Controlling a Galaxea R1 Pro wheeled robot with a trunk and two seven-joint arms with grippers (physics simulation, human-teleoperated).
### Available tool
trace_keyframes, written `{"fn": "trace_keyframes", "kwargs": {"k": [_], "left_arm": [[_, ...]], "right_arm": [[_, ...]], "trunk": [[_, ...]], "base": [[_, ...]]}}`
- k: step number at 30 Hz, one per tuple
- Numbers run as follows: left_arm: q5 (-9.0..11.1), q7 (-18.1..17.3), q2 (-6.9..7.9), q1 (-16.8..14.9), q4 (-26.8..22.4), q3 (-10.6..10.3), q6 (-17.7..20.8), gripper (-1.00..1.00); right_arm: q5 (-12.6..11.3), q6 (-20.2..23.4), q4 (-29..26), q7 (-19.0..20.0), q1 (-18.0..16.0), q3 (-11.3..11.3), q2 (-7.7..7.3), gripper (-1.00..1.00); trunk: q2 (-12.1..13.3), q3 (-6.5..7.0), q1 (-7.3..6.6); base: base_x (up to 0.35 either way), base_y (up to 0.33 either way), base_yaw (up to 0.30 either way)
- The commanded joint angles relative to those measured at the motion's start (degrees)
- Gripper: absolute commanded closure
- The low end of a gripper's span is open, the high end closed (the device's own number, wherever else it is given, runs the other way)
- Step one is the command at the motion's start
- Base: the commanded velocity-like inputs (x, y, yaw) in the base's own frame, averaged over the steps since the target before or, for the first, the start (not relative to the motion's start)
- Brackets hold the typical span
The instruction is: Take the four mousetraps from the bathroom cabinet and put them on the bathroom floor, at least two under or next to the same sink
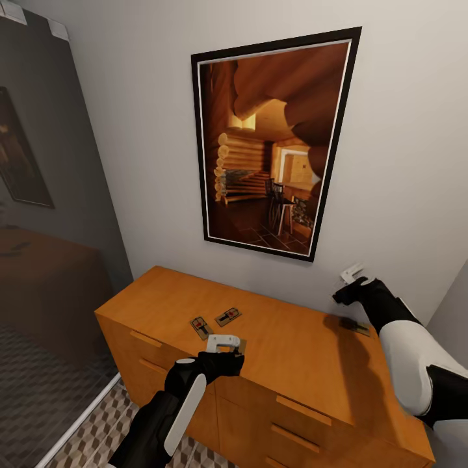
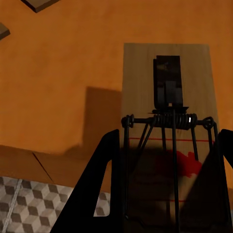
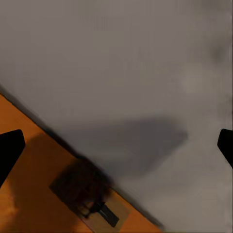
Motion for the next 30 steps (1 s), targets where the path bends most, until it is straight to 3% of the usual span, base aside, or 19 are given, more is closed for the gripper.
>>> {"fn": "trace_keyframes", "kwargs": {"k": [1, 4, 10, 14, 17, 24, 27, 30], "left_arm": [[0.51, 0.54, 0.00, -0.06, -0.07, -0.06, 0.23, 1.00], [0.51, 0.54, 0.00, -0.05, -0.07, -0.06, 0.23, 1.00], [0.47, 0.53, 0.00, -0.06, -0.07, -0.06, 0.23, 1.00], [0.46, 0.53, 0.00, -0.06, -0.07, -0.05, 0.23, 1.00], [0.44, 0.52, 0.00, -0.05, -0.07, -0.06, 0.23, 1.00], [0.43, 0.58, 0.00, -0.05, 0.06, 0.02, 0.23, 1.00], [0.43, 0.58, 0.00, -0.05, 0.23, 0.23, 0.23, 1.00], [0.43, 0.53, 0.04, -0.05, 0.33, 0.79, 0.23, 1.00]], "right_arm": [[0.50, 0.13, 0.02, -0.52, -0.95, -0.35, -0.17, -1.00], [0.44, 0.22, 0.15, -1.56, -2.43, -0.43, -1.12, -1.00], [0.32, 0.64, 0.23, -2.19, -5.70, -0.70, -4.44, -1.00], [-1.68, 1.00, 0.27, -1.99, -6.57, -0.75, -6.03, -1.00], [-3.39, 1.13, 0.31, -0.36, -6.73, -0.76, -6.70, -1.00], [-4.03, 2.57, 1.00, 6.55, -6.79, -0.38, -7.03, -1.00], [-3.64, 2.74, 4.12, 8.43, -6.80, -0.12, -7.07, -1.00], [-1.16, 2.17, 8.79, 10.37, -6.80, 1.20, -7.08, -1.00]], "trunk": [[-0.13, -0.14, 0.04], [-0.13, -0.14, 0.04], [-0.13, -0.14, 0.04], [-0.13, -0.14, 0.04], [-0.13, -0.14, 0.04], [-0.13, -0.14, 0.04], [-0.13, -0.14, 0.04], [-0.13, -0.14, 0.04]], "base": [[0.000, 0.000, 0.000], [0.000, 0.000, 0.000], [0.000, 0.000, 0.000], [0.000, 0.000, 0.000], [0.000, 0.000, 0.000], [0.000, 0.000, 0.000], [0.000, 0.000, 0.000], [0.000, 0.000, 0.000]]}}
